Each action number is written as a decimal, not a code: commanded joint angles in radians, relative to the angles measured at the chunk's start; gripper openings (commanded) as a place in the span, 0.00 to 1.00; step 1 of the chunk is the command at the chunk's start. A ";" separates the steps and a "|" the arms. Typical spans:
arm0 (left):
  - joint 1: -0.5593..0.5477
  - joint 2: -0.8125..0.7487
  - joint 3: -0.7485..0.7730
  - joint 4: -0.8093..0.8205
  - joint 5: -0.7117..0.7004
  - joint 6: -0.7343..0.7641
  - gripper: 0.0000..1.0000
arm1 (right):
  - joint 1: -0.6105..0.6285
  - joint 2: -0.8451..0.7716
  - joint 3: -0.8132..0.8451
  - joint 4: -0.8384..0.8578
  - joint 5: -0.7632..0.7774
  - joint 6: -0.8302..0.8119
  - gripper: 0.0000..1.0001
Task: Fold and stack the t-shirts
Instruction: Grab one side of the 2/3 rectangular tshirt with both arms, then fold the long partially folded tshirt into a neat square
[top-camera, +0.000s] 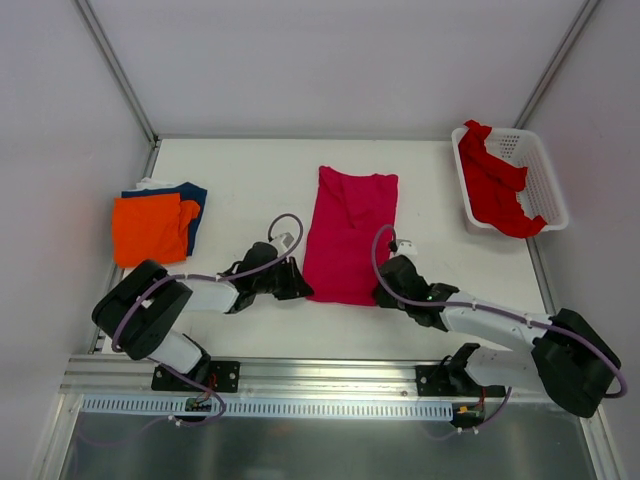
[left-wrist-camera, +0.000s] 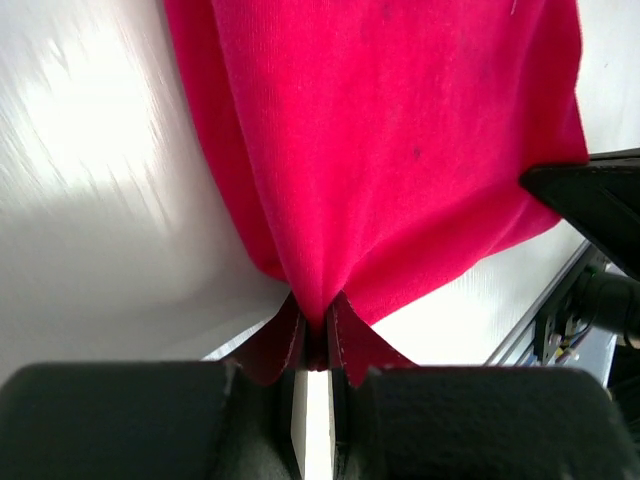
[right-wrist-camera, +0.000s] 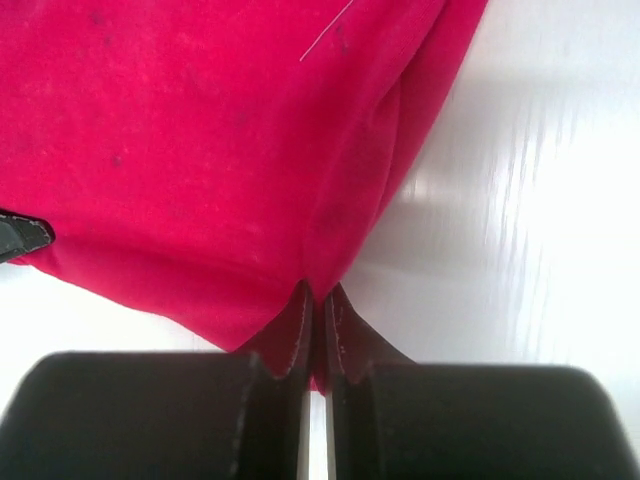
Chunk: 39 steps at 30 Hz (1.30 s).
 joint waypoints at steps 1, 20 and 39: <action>-0.050 -0.057 -0.040 -0.220 -0.083 -0.002 0.00 | 0.045 -0.069 -0.026 -0.193 0.076 0.045 0.00; -0.103 -0.106 0.383 -0.596 -0.272 0.113 0.00 | 0.069 0.038 0.294 -0.246 0.236 -0.127 0.01; 0.144 0.346 0.996 -0.726 -0.048 0.286 0.00 | -0.270 0.362 0.713 -0.214 0.076 -0.352 0.00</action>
